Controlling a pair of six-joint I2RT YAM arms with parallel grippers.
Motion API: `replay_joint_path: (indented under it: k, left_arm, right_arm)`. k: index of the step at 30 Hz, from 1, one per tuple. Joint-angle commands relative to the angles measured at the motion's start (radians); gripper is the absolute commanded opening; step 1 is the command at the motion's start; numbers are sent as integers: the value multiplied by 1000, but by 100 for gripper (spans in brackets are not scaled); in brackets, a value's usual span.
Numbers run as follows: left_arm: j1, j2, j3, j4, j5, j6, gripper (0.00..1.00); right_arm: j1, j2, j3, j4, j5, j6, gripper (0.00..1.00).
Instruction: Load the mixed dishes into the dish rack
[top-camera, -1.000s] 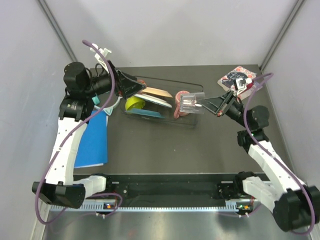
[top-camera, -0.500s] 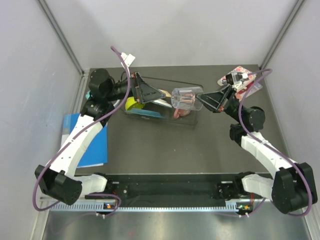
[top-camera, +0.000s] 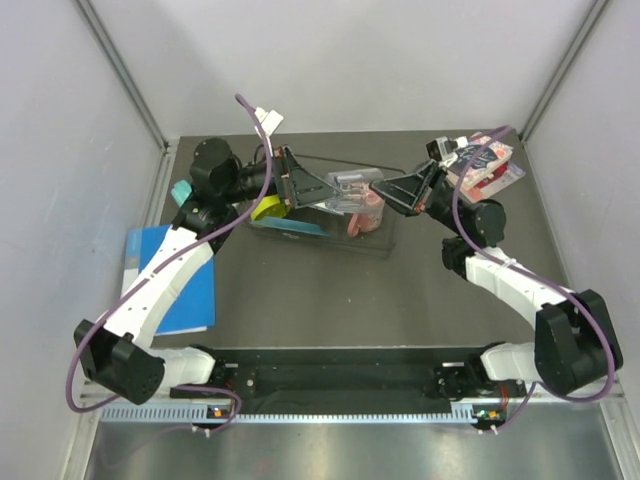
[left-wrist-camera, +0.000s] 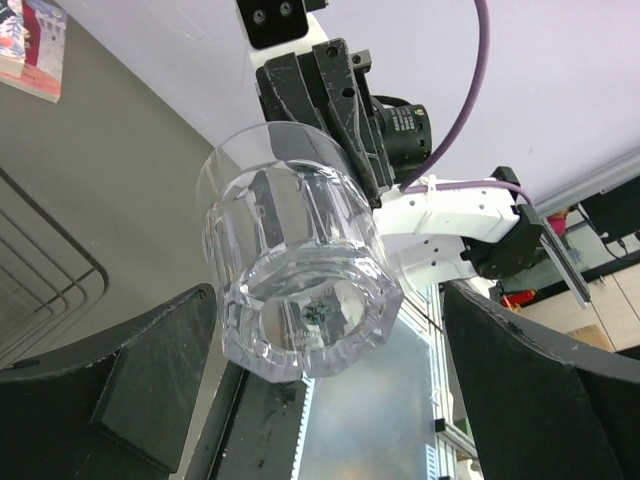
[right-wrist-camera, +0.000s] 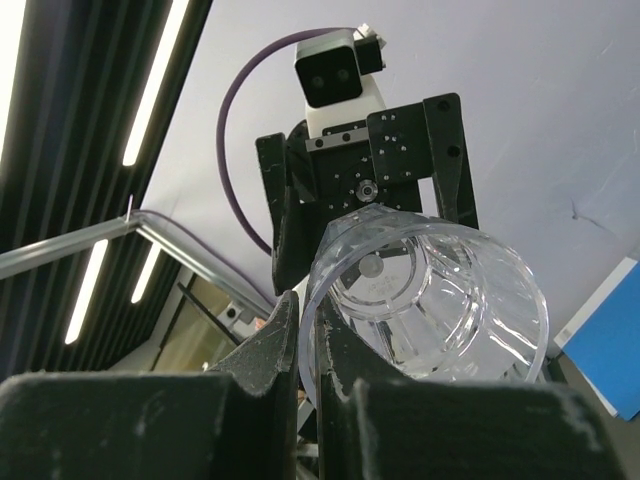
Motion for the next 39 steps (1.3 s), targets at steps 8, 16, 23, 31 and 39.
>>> replay_joint_path:
  k: [8, 16, 23, 31, 39]
  left_arm:
    - [-35, -3, -2, -6, -64, 95, 99]
    - [-47, 13, 14, -80, -138, 183, 61]
    - [-45, 10, 52, -161, -167, 276, 0]
    - [-50, 36, 297, -534, -329, 638, 0]
    - [-113, 145, 452, -776, -320, 873, 0]
  right_arm:
    - [82, 91, 125, 217, 56, -35, 0]
    - [110, 122, 138, 232, 64, -27, 0]
    - [105, 111, 113, 198, 22, -27, 2]
    - [-39, -54, -37, -53, -96, -140, 61]
    - [-309, -372, -88, -638, -228, -435, 100]
